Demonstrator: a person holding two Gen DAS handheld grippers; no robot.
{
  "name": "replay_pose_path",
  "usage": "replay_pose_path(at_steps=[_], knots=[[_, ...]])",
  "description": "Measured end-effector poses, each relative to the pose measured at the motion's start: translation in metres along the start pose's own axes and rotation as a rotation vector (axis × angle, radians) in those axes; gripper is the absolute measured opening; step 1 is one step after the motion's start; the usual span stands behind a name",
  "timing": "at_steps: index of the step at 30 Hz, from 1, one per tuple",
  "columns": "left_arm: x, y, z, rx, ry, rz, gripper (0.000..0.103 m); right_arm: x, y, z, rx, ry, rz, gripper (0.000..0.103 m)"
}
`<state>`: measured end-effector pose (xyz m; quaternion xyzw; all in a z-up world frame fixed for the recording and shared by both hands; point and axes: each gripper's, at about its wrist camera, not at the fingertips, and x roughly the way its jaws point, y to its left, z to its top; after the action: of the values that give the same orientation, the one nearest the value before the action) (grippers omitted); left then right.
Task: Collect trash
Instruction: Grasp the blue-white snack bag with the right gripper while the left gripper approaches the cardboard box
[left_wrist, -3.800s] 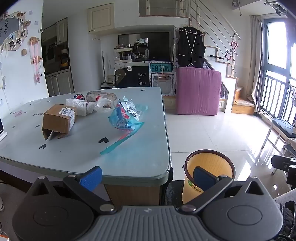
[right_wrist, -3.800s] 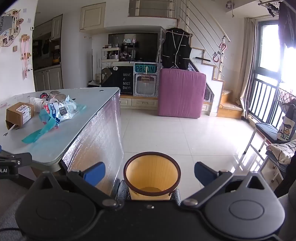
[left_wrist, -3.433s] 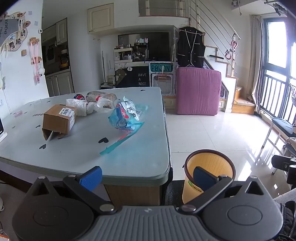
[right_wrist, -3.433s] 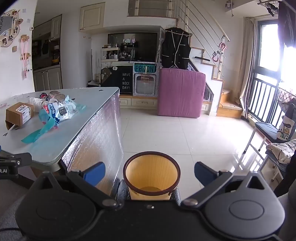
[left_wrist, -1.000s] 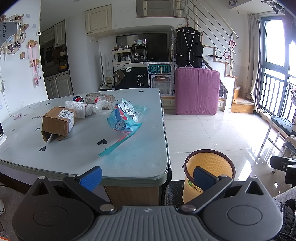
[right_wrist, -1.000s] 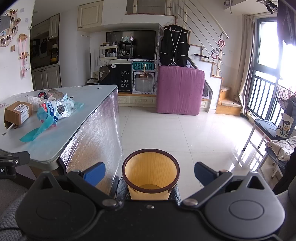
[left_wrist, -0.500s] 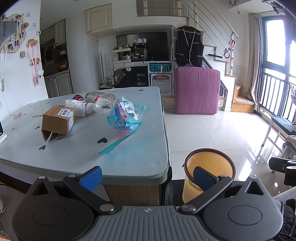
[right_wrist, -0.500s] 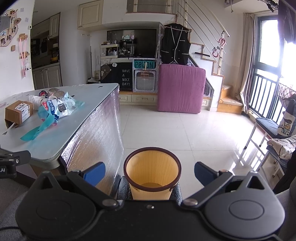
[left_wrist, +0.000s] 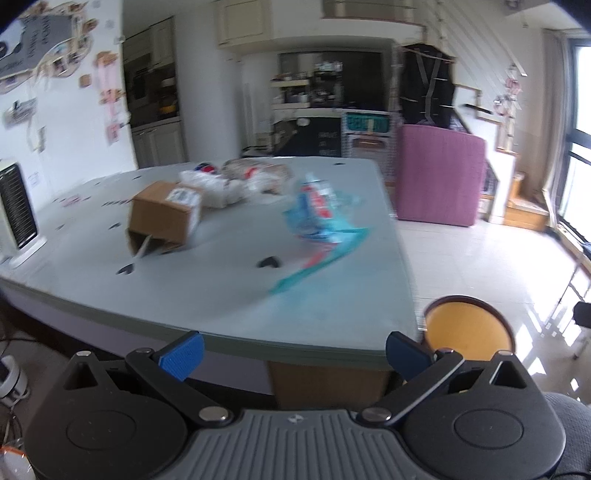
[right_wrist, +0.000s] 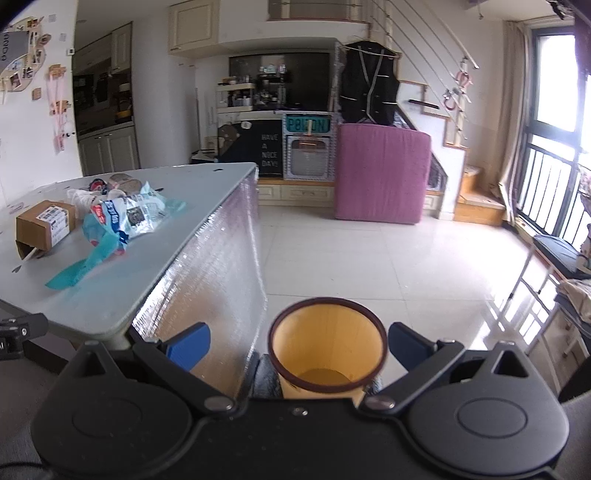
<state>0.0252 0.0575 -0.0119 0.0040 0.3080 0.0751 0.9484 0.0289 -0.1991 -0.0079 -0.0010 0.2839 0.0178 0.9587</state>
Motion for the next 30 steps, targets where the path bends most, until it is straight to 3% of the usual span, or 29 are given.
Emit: replay_pose_path(at_steps=[9,15,18,21,24,27,30], knots=[[0.025,0.052,0.005,-0.075,0.025,0.062,0.103,0.041,0.039,0.037,-0.009,-0.007,0.135,0.103],[0.048,0.083,0.022,-0.117,0.01,0.071,0.103,0.087,0.081,0.074,-0.007,0.065,0.152,0.103],[0.063,0.101,0.031,-0.157,0.006,0.022,0.103,0.102,0.101,0.087,-0.017,0.04,0.153,0.103],[0.074,0.114,0.037,-0.179,0.003,0.033,0.103,0.116,0.119,0.1,-0.023,0.006,0.173,0.103],[0.084,0.122,0.042,-0.177,0.006,0.067,0.103,0.122,0.138,0.111,-0.036,-0.076,0.2,0.103],[0.097,0.136,0.046,-0.235,0.021,0.022,0.103,0.127,0.165,0.118,-0.084,-0.165,0.215,0.103],[0.105,0.149,0.048,-0.302,0.024,-0.013,0.103,0.136,0.182,0.124,-0.059,-0.138,0.299,0.103]])
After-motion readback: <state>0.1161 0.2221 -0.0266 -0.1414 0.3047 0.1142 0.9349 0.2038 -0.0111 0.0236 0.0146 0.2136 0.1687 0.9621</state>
